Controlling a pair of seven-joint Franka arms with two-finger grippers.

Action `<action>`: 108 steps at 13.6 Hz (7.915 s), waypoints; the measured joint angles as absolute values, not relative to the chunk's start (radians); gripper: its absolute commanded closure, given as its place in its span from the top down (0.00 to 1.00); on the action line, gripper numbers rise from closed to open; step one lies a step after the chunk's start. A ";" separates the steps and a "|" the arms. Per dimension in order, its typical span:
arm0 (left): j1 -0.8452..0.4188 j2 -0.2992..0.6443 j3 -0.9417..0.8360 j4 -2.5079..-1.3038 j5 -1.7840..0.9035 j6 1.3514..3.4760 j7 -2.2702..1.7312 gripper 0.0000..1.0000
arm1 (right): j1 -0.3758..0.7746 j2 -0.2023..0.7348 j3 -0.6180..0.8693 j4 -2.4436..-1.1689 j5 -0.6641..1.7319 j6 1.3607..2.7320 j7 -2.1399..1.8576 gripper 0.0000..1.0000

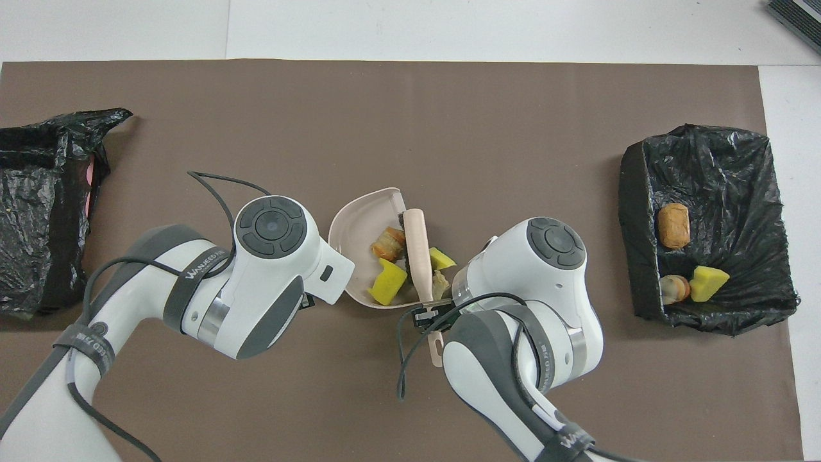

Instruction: Sweep and dump trash in bin

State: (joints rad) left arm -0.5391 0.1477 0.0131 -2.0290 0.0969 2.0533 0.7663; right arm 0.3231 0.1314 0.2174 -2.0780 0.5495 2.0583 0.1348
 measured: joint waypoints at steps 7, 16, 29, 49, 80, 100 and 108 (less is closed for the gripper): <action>-0.538 0.146 0.013 -2.033 0.097 2.057 0.767 0.00 | 0.226 0.095 0.162 -1.793 0.506 1.577 0.146 0.00; -0.539 0.138 0.011 -2.046 0.144 2.059 0.787 0.00 | 0.255 -0.063 0.175 -2.195 0.103 1.735 0.273 0.00; -0.540 0.114 0.012 -2.084 0.180 2.071 0.820 0.00 | 0.363 0.044 0.177 -2.150 0.665 1.959 0.124 0.00; -0.535 0.114 0.013 -2.089 0.180 2.086 0.831 0.00 | 0.389 0.236 0.174 -1.918 0.356 1.938 0.192 0.00; 0.348 0.071 0.038 -1.726 0.061 1.934 1.816 0.00 | 0.651 -0.182 0.185 -2.459 0.410 2.138 0.607 0.00; 0.452 0.400 0.008 -1.345 0.747 2.048 1.859 0.00 | 0.575 -0.123 0.170 -2.363 0.302 2.247 0.608 1.00; 0.405 0.344 0.005 -1.344 0.881 2.050 1.819 0.00 | 0.330 -0.088 0.163 -2.025 -0.001 2.044 0.595 1.00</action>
State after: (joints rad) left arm 0.4049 0.3436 0.0051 -1.3437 0.8805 2.0498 1.8194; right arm 0.3298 -0.0883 0.1633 -2.0251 -0.0014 2.0445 0.5948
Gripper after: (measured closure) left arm 0.683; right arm 0.000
